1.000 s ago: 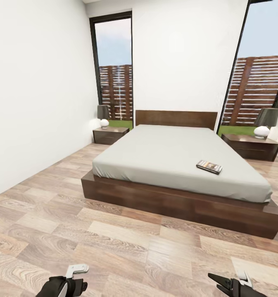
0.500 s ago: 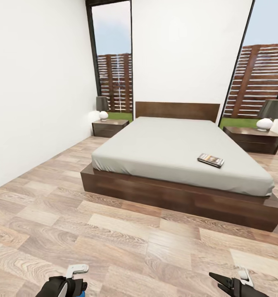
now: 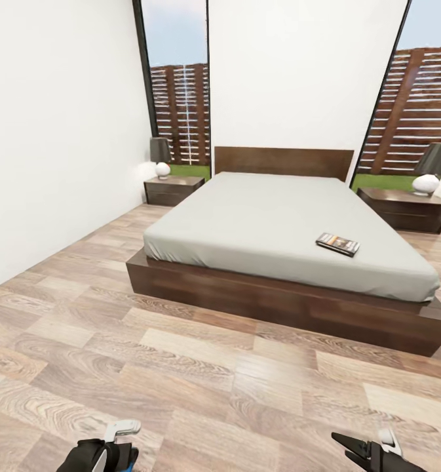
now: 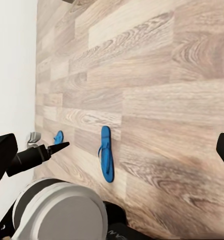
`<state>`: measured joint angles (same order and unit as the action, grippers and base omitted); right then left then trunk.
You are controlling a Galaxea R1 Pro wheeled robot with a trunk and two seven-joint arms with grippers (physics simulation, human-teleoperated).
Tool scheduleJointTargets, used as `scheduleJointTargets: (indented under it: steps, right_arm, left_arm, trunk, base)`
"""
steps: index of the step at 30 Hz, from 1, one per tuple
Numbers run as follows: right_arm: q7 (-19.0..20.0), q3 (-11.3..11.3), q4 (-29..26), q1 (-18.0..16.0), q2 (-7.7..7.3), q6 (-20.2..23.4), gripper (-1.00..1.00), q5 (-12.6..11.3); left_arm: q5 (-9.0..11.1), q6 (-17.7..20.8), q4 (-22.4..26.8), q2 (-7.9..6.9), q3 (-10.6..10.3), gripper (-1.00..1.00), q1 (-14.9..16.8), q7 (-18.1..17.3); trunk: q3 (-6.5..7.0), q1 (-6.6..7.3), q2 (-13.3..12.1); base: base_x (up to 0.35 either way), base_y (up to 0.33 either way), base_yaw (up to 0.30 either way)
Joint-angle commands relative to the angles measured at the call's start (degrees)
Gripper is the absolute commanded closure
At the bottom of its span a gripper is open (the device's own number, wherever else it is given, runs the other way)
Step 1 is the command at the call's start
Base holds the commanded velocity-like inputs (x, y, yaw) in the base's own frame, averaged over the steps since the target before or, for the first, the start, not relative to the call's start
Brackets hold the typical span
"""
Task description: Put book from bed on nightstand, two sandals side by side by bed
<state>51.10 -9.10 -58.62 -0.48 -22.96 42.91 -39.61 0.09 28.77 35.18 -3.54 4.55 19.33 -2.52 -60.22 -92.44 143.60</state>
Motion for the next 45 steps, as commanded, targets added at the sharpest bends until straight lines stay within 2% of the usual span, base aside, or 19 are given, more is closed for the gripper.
scheduleJointTargets:
  steps: [1, 10, 15, 21, 23, 26, 31, 35, 45]
  right_arm:
    - [0.1, 0.0, 0.0, 0.0, 0.00, 0.3, -1.00, -0.2]
    - [0.0, 0.0, 0.0, 0.0, 0.02, 0.3, -1.00, -0.1]
    - [0.0, 0.0, 0.0, 0.0, 0.02, 0.3, -1.00, -0.1]
    - [0.0, 0.0, 0.0, 0.0, 0.03, 0.3, -1.00, -0.1]
    - [0.0, 0.0, 0.0, 0.0, 0.03, 0.3, -1.00, -0.1]
    - [0.0, 0.0, 0.0, 0.0, 0.03, 0.3, -1.00, -0.1]
    - [0.0, 0.0, 0.0, 0.0, 0.03, 0.3, -1.00, -0.1]
    - [0.0, 0.0, 0.0, 0.0, 0.03, 0.3, -1.00, -0.1]
    - [0.0, 0.0, 0.0, 0.0, 0.01, 0.3, -1.00, -0.1]
  left_arm:
    - [0.0, 0.3, 0.1, 0.02, 0.2, -1.00, 0.0, -0.3]
    - [-0.2, -0.2, 0.1, -0.11, 0.3, -1.00, 0.0, 0.0]
    - [-0.2, -2.9, 0.1, -0.20, 0.4, -1.00, 0.0, 0.0]
    - [-0.3, -4.1, 0.1, -0.12, 0.3, -1.00, 0.0, 0.4]
    - [-0.3, -4.8, 0.1, -0.06, 0.2, -1.00, 0.0, 1.7]
    - [-0.1, -7.0, 0.1, 0.04, 0.1, -1.00, 0.0, 6.8]
    - [0.0, -8.2, 0.0, 0.10, 0.0, -1.00, 0.0, 8.9]
    - [-0.1, -8.3, 0.0, 0.11, -0.1, -1.00, 0.0, 9.3]
    - [-0.1, -8.5, 0.0, 0.12, -0.1, -1.00, 0.0, 6.7]
  trunk:
    - [-0.28, -0.01, 0.0]
    - [-2.28, -0.24, 0.2]
    - [-3.38, -0.37, 0.2]
    - [-4.71, -0.53, 0.3]
    - [-5.16, -0.58, 0.3]
    - [-5.60, -0.63, 0.4]
    - [-5.60, -0.63, 0.4]
    - [-5.60, -0.63, 0.4]
    - [-7.81, -0.89, 0.5]
  base:
    - [0.000, 0.000, 0.000]
    - [0.000, 0.000, 0.000]
    - [0.000, 0.000, 0.000]
    - [0.000, 0.000, 0.000]
    - [0.000, 0.000, 0.000]
    - [0.000, 0.000, 0.000]
    - [0.000, 0.000, 0.000]
    - [0.000, 0.000, 0.000]
    - [0.000, 0.000, 0.000]
